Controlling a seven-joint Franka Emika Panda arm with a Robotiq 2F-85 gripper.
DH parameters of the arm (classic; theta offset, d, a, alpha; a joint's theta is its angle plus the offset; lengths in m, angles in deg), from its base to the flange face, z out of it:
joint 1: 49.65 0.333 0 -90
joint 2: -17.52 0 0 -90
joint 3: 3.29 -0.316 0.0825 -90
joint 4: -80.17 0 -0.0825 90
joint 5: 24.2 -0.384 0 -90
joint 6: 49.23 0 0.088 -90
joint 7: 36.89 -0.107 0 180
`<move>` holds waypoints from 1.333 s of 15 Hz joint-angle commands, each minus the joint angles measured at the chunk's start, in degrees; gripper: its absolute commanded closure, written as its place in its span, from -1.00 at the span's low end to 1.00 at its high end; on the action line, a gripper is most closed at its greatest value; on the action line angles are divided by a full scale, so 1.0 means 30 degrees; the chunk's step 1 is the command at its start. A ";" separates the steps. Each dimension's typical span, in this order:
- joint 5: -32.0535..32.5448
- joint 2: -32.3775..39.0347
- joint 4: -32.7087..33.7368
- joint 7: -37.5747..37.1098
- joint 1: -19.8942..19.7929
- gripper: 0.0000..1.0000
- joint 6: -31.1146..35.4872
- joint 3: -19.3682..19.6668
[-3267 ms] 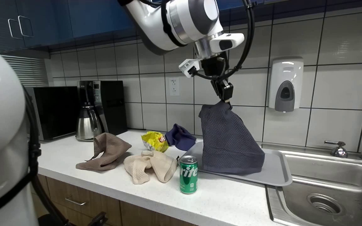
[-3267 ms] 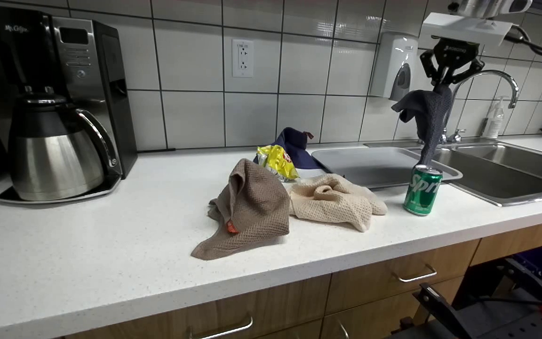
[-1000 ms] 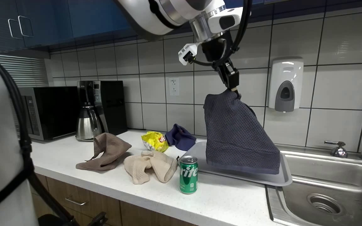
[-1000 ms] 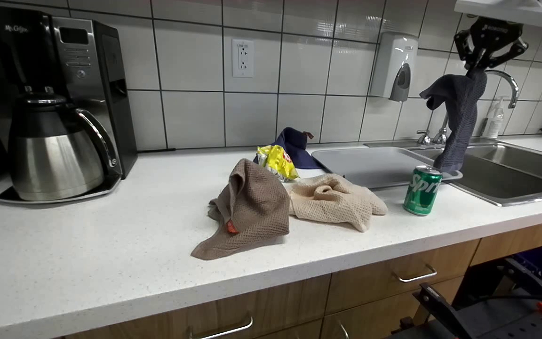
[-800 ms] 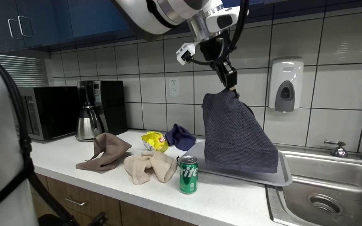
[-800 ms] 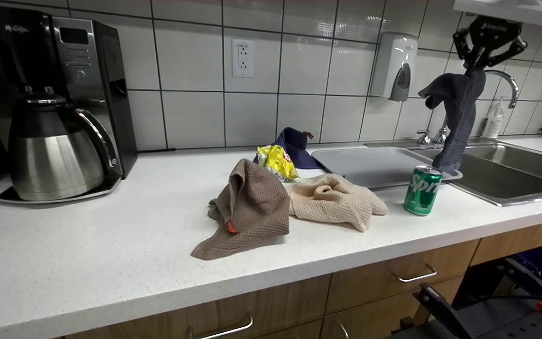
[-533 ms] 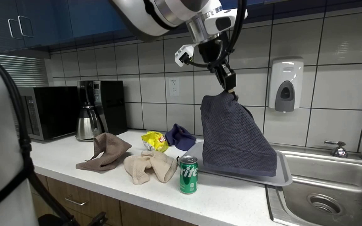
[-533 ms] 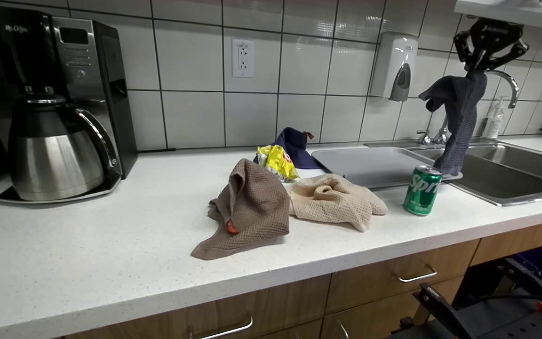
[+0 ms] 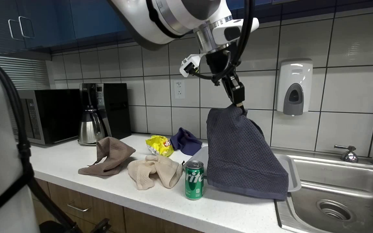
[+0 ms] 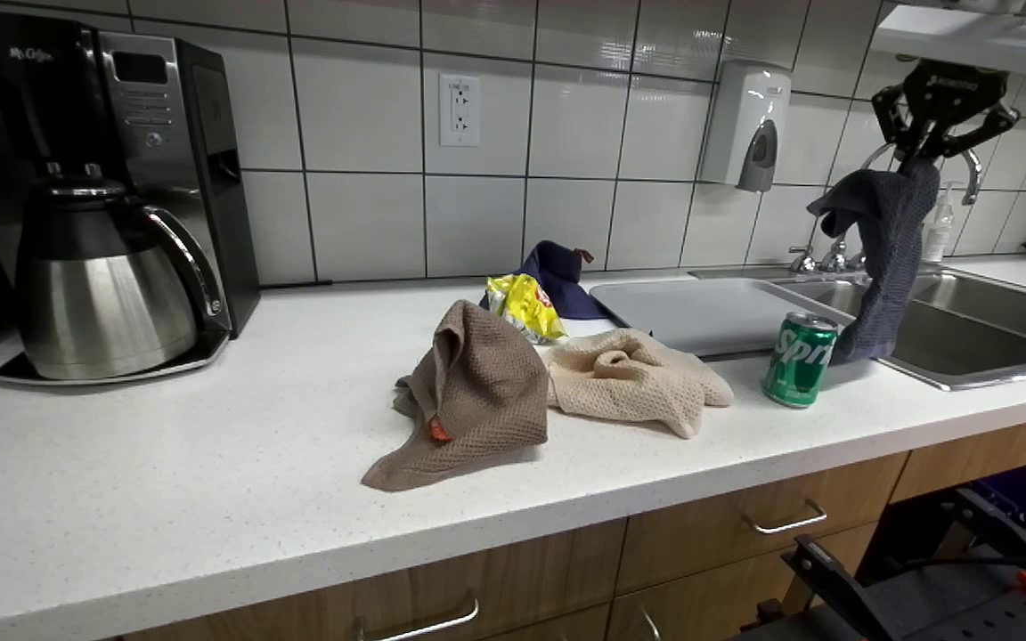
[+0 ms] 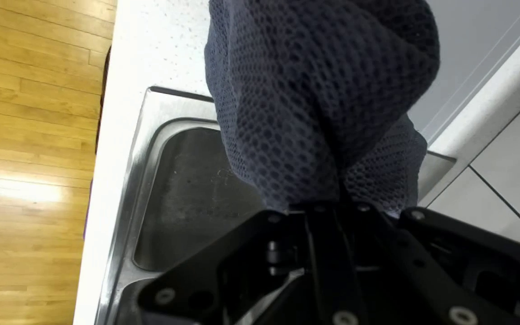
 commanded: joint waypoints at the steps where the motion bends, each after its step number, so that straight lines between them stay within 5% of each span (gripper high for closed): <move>1: -0.0272 -0.0120 -0.0503 -0.0186 -0.0501 0.98 -0.0338 -0.0375; 20: -0.0068 0.3408 -0.0617 -0.0736 -0.1302 0.98 -0.0109 0.0848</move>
